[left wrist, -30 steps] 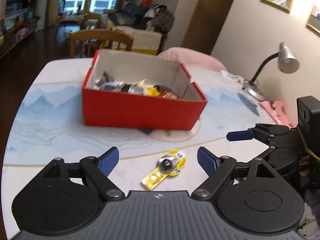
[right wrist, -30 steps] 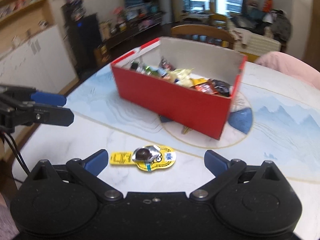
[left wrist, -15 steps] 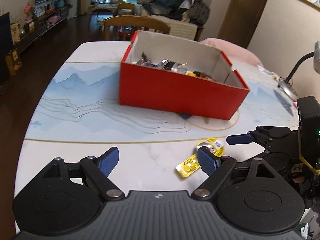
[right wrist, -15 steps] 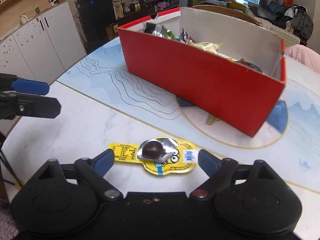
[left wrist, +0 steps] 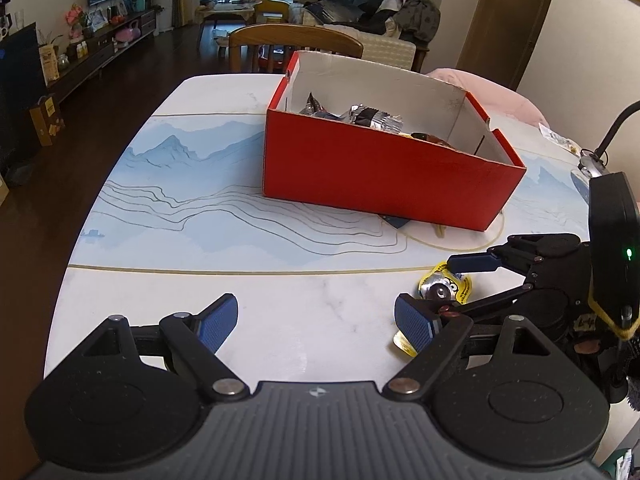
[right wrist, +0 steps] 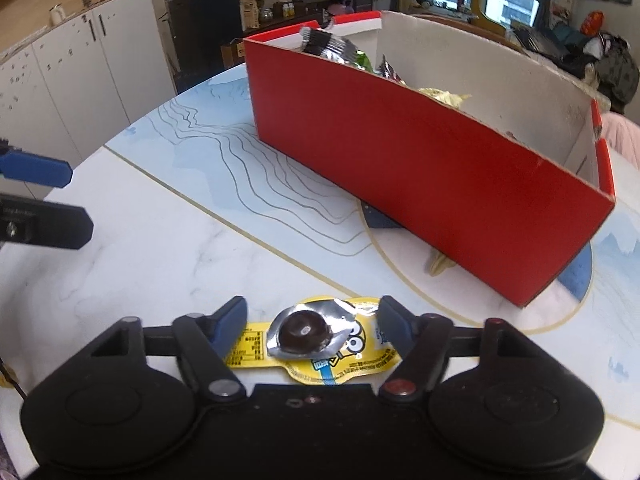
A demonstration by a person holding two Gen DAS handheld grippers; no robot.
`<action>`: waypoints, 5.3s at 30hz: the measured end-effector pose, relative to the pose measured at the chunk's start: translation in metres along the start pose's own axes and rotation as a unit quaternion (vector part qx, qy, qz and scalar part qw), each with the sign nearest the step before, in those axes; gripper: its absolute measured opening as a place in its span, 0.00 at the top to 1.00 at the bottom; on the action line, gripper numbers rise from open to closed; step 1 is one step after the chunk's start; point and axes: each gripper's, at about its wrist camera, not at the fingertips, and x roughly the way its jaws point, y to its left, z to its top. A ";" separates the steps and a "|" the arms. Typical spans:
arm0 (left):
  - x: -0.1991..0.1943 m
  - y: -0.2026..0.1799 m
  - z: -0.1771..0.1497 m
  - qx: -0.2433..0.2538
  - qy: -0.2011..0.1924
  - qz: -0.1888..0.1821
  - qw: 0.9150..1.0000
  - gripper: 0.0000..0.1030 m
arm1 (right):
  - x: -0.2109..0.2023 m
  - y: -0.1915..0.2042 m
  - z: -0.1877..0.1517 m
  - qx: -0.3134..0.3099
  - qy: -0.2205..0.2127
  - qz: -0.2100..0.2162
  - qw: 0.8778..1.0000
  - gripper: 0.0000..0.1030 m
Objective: Organize snacks
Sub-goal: 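Close the right tool on the Minion pouch's round cap, then grasp the Minion pouch body with the left tool while the right tool releases it, then carry the Minion pouch over the red box with the left tool, then open the left tool to drop the pouch into the box and lift out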
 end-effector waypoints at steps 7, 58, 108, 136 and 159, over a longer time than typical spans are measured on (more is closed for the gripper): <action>0.001 0.000 0.001 0.003 0.001 0.002 1.000 0.17 | -0.007 0.001 -0.005 -0.008 -0.012 -0.005 1.000 0.58; 0.023 -0.027 0.009 0.120 0.032 -0.069 0.990 0.17 | -0.039 0.004 -0.023 0.073 -0.028 -0.046 0.996 0.68; 0.018 -0.059 0.052 0.097 0.034 -0.089 0.991 0.50 | -0.119 -0.028 -0.007 0.157 -0.100 -0.075 0.980 0.68; 0.059 -0.043 0.215 0.074 0.003 0.000 0.997 0.50 | -0.066 -0.100 0.116 0.149 -0.087 -0.083 0.981 0.68; 0.154 -0.049 0.219 0.091 0.112 0.031 0.989 0.49 | 0.020 -0.131 0.119 0.145 0.026 -0.068 0.987 0.68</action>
